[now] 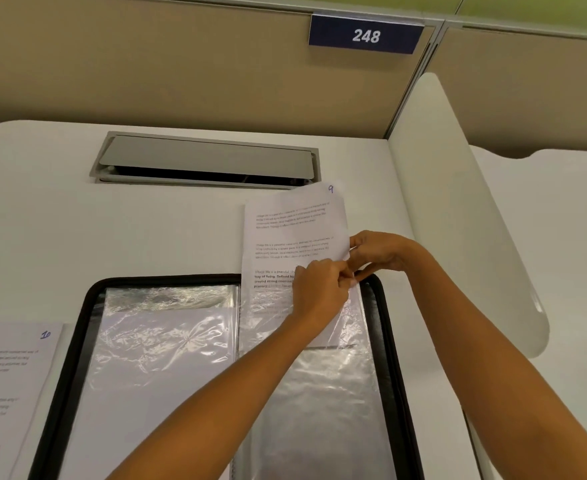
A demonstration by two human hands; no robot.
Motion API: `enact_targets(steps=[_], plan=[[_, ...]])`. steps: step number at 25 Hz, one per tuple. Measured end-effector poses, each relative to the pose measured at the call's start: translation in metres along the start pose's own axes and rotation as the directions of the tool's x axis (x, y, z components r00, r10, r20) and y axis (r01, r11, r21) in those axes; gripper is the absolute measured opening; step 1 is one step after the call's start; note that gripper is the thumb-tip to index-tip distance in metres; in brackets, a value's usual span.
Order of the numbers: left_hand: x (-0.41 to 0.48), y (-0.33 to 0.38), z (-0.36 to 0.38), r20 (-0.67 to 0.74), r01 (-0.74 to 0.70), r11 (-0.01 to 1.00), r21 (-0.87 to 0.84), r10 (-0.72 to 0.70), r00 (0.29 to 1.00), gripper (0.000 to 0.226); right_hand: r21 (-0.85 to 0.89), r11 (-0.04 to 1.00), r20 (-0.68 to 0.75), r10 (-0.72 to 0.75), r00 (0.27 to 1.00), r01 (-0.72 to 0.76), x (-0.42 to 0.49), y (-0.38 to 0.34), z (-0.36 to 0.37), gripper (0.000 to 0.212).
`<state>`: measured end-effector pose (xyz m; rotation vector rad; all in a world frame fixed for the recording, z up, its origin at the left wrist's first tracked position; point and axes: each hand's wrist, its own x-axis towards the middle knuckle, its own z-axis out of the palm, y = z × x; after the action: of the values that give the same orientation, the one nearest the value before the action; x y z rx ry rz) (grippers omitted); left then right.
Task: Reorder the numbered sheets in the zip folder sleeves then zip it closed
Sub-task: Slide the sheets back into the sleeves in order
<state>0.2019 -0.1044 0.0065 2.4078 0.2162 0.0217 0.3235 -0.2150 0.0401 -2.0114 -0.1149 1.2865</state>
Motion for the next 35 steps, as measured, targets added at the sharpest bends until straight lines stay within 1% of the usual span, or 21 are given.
enact_targets(steps=[2, 3, 6, 7, 8, 9, 11, 13, 15, 17, 20, 21, 22, 23, 25, 27, 29, 30, 32, 33, 35], plan=[[-0.002, -0.001, 0.002, -0.022, -0.013, 1.000, 0.008, 0.013, 1.000, 0.013, -0.011, 1.000, -0.033, 0.028, 0.999, -0.028, 0.003, -0.002, 0.001, 0.033], [-0.003, -0.001, 0.003, -0.027, -0.014, 1.000, 0.011, 0.015, 1.000, 0.014, 0.010, 1.000, -0.085, 0.026, 0.996, -0.025, 0.006, -0.005, 0.004, 0.033], [-0.002, -0.002, 0.004, -0.018, -0.029, 0.998, 0.047, 0.030, 0.999, 0.020, 0.109, 0.992, -0.298, -0.030, 0.954, 0.065, 0.020, -0.014, 0.014, 0.035], [-0.002, -0.003, 0.004, -0.019, -0.035, 0.998, 0.058, 0.036, 0.999, 0.021, 0.115, 0.988, -0.342, -0.060, 0.938, 0.105, 0.024, -0.015, 0.016, 0.034], [-0.001, -0.003, 0.003, -0.024, -0.042, 0.997, 0.065, 0.043, 0.999, 0.021, 0.100, 0.987, -0.350, -0.087, 0.933, 0.129, 0.026, -0.016, 0.016, 0.033], [-0.001, -0.005, 0.002, -0.029, -0.049, 0.996, 0.069, 0.051, 0.998, 0.020, 0.077, 0.987, -0.323, -0.108, 0.940, 0.140, 0.026, -0.014, 0.015, 0.032], [0.000, -0.007, -0.001, -0.052, -0.062, 0.996, 0.071, 0.065, 0.996, 0.019, 0.024, 0.992, -0.206, -0.116, 0.972, 0.123, 0.022, -0.011, 0.011, 0.032], [0.001, -0.009, -0.004, -0.096, -0.076, 0.994, 0.080, 0.084, 0.992, 0.018, -0.046, 0.996, -0.089, -0.081, 0.993, 0.077, 0.016, -0.007, 0.005, 0.026], [0.000, -0.010, -0.005, -0.113, -0.081, 0.992, 0.097, 0.092, 0.989, 0.019, -0.101, 0.994, -0.016, -0.029, 0.999, 0.027, 0.011, -0.004, 0.001, 0.016], [-0.001, -0.011, -0.005, -0.098, -0.086, 0.991, 0.106, 0.097, 0.990, 0.019, -0.084, 0.996, -0.028, -0.005, 1.000, 0.002, 0.009, -0.003, 0.003, 0.012], [-0.001, -0.009, -0.006, -0.084, -0.099, 0.990, 0.104, 0.108, 0.991, 0.018, 0.018, 0.996, -0.204, -0.081, 0.976, 0.087, 0.016, -0.007, 0.008, 0.028], [-0.001, -0.009, -0.006, -0.080, -0.104, 0.989, 0.103, 0.113, 0.990, 0.019, 0.042, 0.991, -0.258, -0.112, 0.960, 0.127, 0.019, -0.010, 0.009, 0.028], [0.000, -0.009, -0.006, -0.082, -0.108, 0.989, 0.100, 0.116, 0.990, 0.019, 0.030, 0.990, -0.270, -0.126, 0.955, 0.139, 0.020, -0.013, 0.010, 0.026], [0.000, -0.011, -0.006, -0.089, -0.108, 0.989, 0.103, 0.117, 0.989, 0.019, -0.023, 0.993, -0.236, -0.116, 0.965, 0.114, 0.020, -0.015, 0.010, 0.020], [0.002, -0.016, -0.008, -0.099, -0.111, 0.986, 0.127, 0.124, 0.987, 0.019, -0.180, 0.984, -0.070, -0.010, 0.997, -0.003, 0.014, -0.017, 0.009, 0.005], [0.002, -0.019, -0.007, -0.092, -0.166, 0.975, 0.150, 0.180, 0.979, 0.021, -0.299, 0.952, 0.055, 0.086, 0.995, -0.066, 0.007, -0.017, 0.008, 0.006], [0.001, -0.022, -0.008, -0.099, -0.215, 0.965, 0.152, 0.232, 0.968, 0.033, -0.291, 0.953, 0.066, 0.107, 0.992, -0.083, 0.002, -0.017, 0.005, 0.005], [0.003, -0.024, -0.012, -0.122, -0.205, 0.969, 0.139, 0.222, 0.967, 0.038, -0.265, 0.961, 0.051, 0.096, 0.994, -0.079, 0.000, -0.018, 0.003, 0.005], [0.012, -0.036, -0.023, -0.157, -0.159, 0.980, 0.122, 0.177, 0.972, 0.036, -0.236, 0.970, 0.031, 0.062, 0.998, -0.053, -0.004, -0.017, 0.000, 0.020], [0.018, -0.045, -0.031, -0.128, -0.144, 0.981, 0.130, 0.160, 0.979, 0.035, -0.234, 0.971, 0.027, 0.048, 0.998, -0.040, -0.005, -0.016, -0.002, 0.028], [0.026, -0.060, -0.047, 0.029, -0.154, 0.980, 0.128, 0.152, 0.988, 0.036, -0.231, 0.973, 0.020, 0.017, 1.000, -0.012, -0.008, -0.013, -0.003, 0.035]])
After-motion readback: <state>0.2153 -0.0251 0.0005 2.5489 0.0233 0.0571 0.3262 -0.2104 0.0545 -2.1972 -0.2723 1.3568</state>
